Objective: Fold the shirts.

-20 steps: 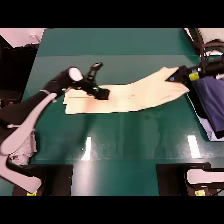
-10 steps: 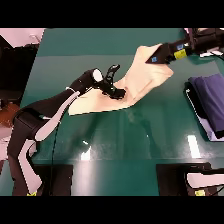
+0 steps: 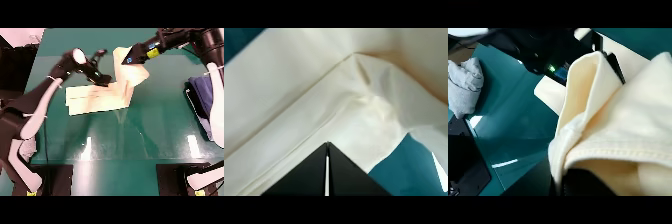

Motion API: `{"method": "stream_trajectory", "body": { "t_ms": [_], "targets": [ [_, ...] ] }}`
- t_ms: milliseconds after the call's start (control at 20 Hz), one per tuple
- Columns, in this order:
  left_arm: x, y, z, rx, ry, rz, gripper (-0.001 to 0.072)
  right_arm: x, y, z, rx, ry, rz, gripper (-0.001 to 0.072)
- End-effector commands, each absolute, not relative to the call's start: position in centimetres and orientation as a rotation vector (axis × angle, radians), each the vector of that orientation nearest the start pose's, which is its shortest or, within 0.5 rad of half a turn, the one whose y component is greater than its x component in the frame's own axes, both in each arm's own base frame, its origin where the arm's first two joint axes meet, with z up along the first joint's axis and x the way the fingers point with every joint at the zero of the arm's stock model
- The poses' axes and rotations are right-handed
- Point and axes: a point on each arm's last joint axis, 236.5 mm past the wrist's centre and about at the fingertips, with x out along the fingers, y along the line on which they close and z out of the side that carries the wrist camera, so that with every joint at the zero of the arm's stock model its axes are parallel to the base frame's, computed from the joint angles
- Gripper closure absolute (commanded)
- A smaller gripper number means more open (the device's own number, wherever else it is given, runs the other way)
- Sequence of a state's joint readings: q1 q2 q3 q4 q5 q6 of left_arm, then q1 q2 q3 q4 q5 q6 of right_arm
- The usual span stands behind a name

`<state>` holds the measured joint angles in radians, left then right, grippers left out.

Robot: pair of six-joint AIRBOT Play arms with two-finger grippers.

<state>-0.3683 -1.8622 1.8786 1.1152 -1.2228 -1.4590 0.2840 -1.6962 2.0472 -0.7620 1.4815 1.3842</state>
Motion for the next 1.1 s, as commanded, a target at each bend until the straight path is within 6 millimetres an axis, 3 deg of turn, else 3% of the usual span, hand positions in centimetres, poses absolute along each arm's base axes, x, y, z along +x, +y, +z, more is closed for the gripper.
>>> {"method": "stream_trajectory", "body": {
  "t_ms": [0, 200, 300, 400, 450, 500, 550, 650, 750, 800, 1050],
  "targets": [
    [48.0, -20.3, 7.0, 0.017, 1.163, -0.549, 0.0683, 41.1, 33.3, 17.4, 0.213, 1.063, 1.059, 0.0695],
    [46.9, -12.2, 13.4, 0.03, 1.09, -0.44, 0.0682, 41.4, 37.8, 15.0, 0.209, 1.037, 1.093, 0.0694],
    [46.3, -9.9, 15.8, 0.02, 1.051, -0.395, 0.0682, 41.6, 40.6, 13.0, 0.191, 1.014, 1.115, 0.0692],
    [45.9, -8.7, 17.4, 0.011, 1.018, -0.372, 0.0682, 42.2, 44.0, 10.9, 0.161, 0.941, 1.137, 0.0687],
    [45.8, -8.5, 17.8, 0.01, 1.01, -0.371, 0.0682, 42.5, 45.8, 9.9, 0.154, 0.901, 1.14, 0.0627],
    [45.7, -8.6, 18.0, 0.01, 1.005, -0.371, 0.0682, 42.7, 48.0, 8.9, 0.149, 0.854, 1.14, 0.0388],
    [45.6, -8.7, 17.9, 0.006, 1.008, -0.376, 0.0682, 42.5, 50.1, 8.5, 0.188, 0.825, 1.147, 0.0226],
    [45.4, -8.8, 17.8, 0.004, 1.019, -0.382, 0.0682, 41.5, 53.0, 9.0, 0.183, 0.743, 1.188, 0.0199],
    [44.8, -8.7, 17.5, 0.01, 1.047, -0.384, 0.0682, 41.0, 52.2, 9.8, 0.073, 0.709, 1.203, 0.0201],
    [44.4, -8.6, 17.3, 0.014, 1.066, -0.387, 0.0682, 41.0, 50.2, 9.8, 0.002, 0.745, 1.186, 0.0204],
    [44.1, -8.8, 17.1, 0.011, 1.079, -0.395, 0.0682, 42.2, 36.2, 7.1, -0.026, 1.01, 1.009, 0.0206]
  ]
}}
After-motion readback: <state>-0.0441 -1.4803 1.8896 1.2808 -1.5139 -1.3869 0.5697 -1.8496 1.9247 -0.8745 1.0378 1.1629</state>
